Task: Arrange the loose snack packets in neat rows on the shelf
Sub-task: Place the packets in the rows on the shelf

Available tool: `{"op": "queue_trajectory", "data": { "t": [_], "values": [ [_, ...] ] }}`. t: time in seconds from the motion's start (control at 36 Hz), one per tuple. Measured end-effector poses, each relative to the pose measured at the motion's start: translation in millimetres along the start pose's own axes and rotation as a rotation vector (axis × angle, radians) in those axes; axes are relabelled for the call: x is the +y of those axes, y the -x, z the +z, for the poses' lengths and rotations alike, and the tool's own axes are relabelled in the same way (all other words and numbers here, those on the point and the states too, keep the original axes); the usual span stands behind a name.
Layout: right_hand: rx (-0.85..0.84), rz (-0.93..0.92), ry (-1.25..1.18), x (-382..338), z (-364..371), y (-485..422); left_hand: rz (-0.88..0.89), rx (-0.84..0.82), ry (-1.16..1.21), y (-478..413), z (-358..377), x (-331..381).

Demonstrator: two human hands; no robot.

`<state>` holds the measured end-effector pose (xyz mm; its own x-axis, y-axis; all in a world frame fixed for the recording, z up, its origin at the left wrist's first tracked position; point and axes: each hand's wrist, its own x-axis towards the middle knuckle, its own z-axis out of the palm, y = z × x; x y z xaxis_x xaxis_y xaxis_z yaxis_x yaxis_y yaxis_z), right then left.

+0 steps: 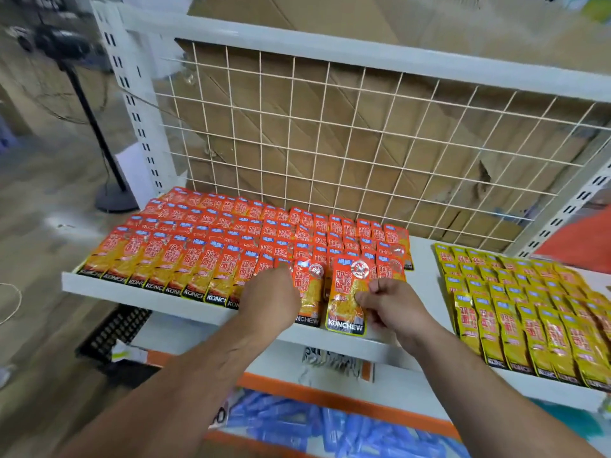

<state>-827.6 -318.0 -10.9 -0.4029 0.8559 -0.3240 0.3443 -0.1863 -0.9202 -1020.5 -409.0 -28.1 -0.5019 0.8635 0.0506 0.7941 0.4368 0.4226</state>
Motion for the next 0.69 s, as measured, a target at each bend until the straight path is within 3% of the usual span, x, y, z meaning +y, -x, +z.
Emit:
{"op": "queue_trajectory", "data": {
  "t": [0.17, 0.42, 0.69],
  "values": [
    [0.048, 0.028, 0.061, -6, 9, -14, 0.205, 0.209, -0.083, -1, -4, -4],
    [0.014, 0.084, 0.214, -5, 40, -20, 0.237, 0.107, -0.125, 0, -12, -14],
    [0.134, -0.07, 0.783, -4, 46, -29, 0.243, 0.059, -0.127, 4, -4, -16]
  ]
}}
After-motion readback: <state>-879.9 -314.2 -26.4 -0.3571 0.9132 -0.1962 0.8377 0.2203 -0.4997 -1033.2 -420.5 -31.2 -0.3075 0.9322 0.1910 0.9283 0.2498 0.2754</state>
